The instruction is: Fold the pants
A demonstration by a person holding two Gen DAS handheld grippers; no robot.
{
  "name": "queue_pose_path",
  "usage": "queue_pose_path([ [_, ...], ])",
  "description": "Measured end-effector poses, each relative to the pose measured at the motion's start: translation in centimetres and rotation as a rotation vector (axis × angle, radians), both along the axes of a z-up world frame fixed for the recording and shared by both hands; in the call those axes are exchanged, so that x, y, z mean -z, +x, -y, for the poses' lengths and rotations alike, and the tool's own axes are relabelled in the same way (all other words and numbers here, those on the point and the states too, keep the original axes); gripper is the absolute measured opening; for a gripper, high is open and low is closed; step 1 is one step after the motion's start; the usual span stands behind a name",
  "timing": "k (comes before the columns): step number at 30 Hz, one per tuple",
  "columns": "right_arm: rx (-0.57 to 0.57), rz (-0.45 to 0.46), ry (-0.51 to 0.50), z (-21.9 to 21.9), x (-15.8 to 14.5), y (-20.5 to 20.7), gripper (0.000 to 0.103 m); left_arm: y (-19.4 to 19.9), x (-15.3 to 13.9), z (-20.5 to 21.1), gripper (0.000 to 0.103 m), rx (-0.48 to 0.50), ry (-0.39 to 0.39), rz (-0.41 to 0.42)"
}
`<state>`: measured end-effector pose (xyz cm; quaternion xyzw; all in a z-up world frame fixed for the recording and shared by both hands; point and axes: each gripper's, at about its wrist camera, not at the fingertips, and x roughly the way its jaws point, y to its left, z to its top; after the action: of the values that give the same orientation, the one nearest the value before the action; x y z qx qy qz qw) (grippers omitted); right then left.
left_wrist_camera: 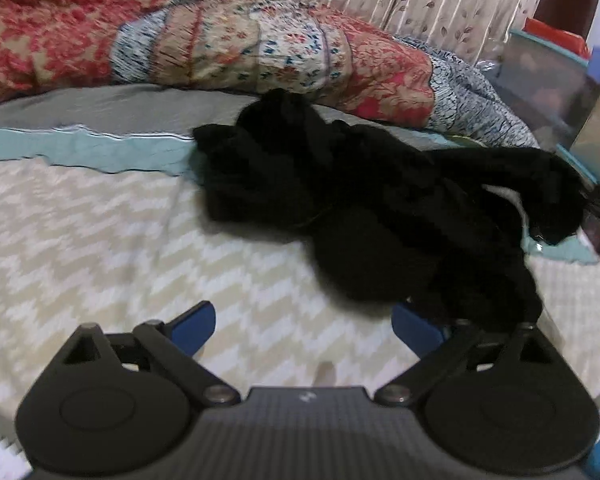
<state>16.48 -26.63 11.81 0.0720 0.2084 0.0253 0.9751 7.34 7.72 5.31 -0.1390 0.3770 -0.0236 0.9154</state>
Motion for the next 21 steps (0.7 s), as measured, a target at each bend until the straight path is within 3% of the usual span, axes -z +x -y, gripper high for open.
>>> queue_pose_path([
  [1, 0.116, -0.003, -0.004, 2.3, -0.1, 0.6, 0.022, 1.1, 0.3, 0.4, 0.101, 0.008, -0.021, -0.002],
  [3, 0.211, -0.022, -0.043, 4.7, 0.1, 1.1, 0.035, 2.8, 0.9, 1.2, 0.103, 0.018, -0.038, -0.006],
  [4, 0.206, -0.042, -0.044, 5.9, 0.4, 0.9, 0.040, 3.8, 1.3, 1.5, 0.103, 0.018, -0.042, -0.012],
  [6, 0.165, -0.062, -0.020, 7.0, 0.9, -0.6, 0.060, 5.5, 2.3, 2.1, 0.101, 0.004, -0.057, -0.030],
  [7, 0.133, -0.078, 0.004, 6.7, 0.9, -1.2, 0.063, 6.3, 3.0, 2.3, 0.087, -0.006, -0.073, -0.039],
  [8, 0.089, -0.103, 0.052, 6.2, 1.0, -1.9, 0.069, 7.1, 3.7, 2.4, 0.059, -0.008, -0.094, -0.056],
  [10, -0.019, -0.173, 0.179, 4.3, 2.2, -3.4, 0.078, 8.1, 4.6, 2.3, 0.036, 0.004, -0.187, -0.080],
  [12, -0.100, -0.237, 0.262, 2.8, 3.5, -4.1, 0.080, 7.8, 4.1, 2.2, 0.026, -0.025, -0.214, -0.064],
  [13, -0.134, -0.275, 0.295, 1.4, 4.0, -3.8, 0.079, 7.4, 3.4, 2.5, 0.022, -0.021, -0.190, -0.050],
  [14, -0.169, -0.312, 0.321, 0.1, 4.8, -3.5, 0.066, 6.7, 2.6, 2.6, 0.021, -0.013, -0.166, -0.030],
  [15, -0.210, -0.346, 0.341, -0.8, 5.3, -3.2, 0.024, 5.8, 1.8, 2.7, 0.020, -0.005, -0.139, -0.007],
  [16, -0.254, -0.390, 0.335, -2.3, 5.9, -2.9, 0.013, 4.7, 0.6, 2.5, 0.019, 0.001, -0.109, 0.021],
  [18, -0.247, -0.411, 0.295, -4.0, 5.3, -3.4, 0.013, 1.9, -1.8, 1.3, 0.019, -0.001, -0.073, 0.080],
  [21, -0.279, -0.245, 0.389, -2.8, 0.1, -4.8, 0.012, -3.7, -5.8, -2.8, 0.016, -0.037, -0.132, 0.168],
])
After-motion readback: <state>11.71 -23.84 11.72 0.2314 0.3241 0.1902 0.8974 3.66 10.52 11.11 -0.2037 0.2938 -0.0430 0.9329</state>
